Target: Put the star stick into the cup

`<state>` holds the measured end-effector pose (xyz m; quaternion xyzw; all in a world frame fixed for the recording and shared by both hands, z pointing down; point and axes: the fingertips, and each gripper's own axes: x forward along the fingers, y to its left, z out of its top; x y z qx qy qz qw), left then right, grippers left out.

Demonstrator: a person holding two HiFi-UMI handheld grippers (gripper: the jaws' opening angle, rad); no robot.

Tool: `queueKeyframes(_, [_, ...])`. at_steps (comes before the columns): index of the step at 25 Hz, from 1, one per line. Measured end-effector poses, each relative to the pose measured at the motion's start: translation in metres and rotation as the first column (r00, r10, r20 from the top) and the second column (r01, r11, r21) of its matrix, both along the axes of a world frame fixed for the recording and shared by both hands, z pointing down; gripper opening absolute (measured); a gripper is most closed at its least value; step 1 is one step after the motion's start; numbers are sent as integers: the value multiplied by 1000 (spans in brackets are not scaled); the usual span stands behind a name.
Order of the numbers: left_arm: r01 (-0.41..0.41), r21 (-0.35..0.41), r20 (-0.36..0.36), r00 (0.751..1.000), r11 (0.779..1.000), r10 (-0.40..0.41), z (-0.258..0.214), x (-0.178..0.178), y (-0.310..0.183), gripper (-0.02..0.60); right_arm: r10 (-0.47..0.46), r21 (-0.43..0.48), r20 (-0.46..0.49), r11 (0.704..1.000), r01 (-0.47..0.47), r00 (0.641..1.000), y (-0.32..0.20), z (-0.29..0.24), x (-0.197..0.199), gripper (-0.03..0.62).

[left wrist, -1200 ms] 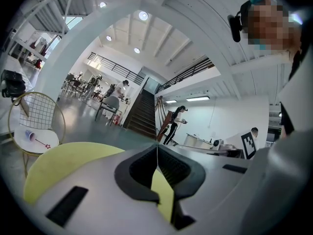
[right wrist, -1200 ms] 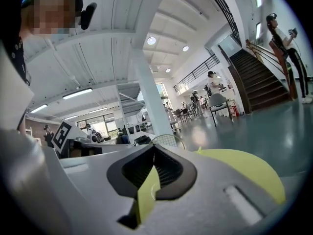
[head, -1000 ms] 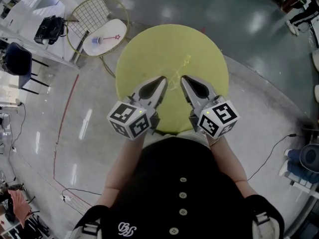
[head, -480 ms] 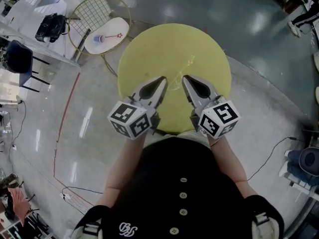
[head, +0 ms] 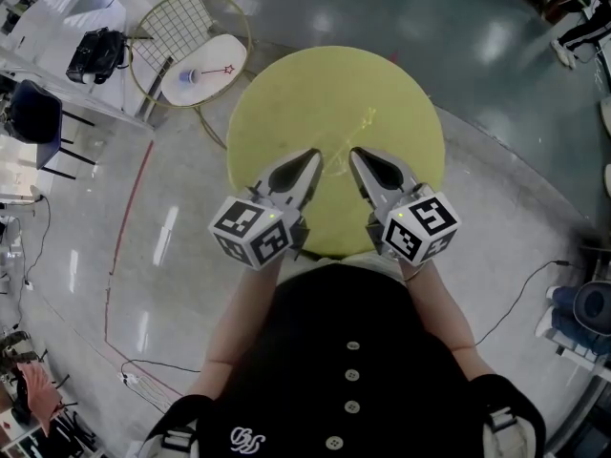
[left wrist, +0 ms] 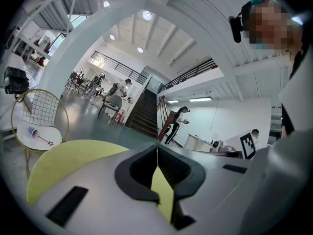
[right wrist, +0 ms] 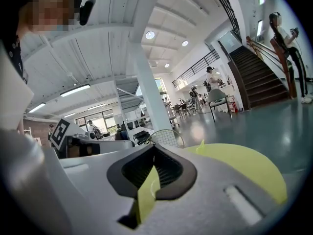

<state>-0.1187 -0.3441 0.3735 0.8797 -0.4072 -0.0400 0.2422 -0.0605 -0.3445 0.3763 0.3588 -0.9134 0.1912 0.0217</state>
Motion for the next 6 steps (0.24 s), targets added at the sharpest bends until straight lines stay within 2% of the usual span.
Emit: queueKeyframes(6, [-13, -3, -3, 1000, 1000, 13, 1, 1, 0, 14, 1, -2, -5, 1000, -1, 1000, 0, 0, -3, 3])
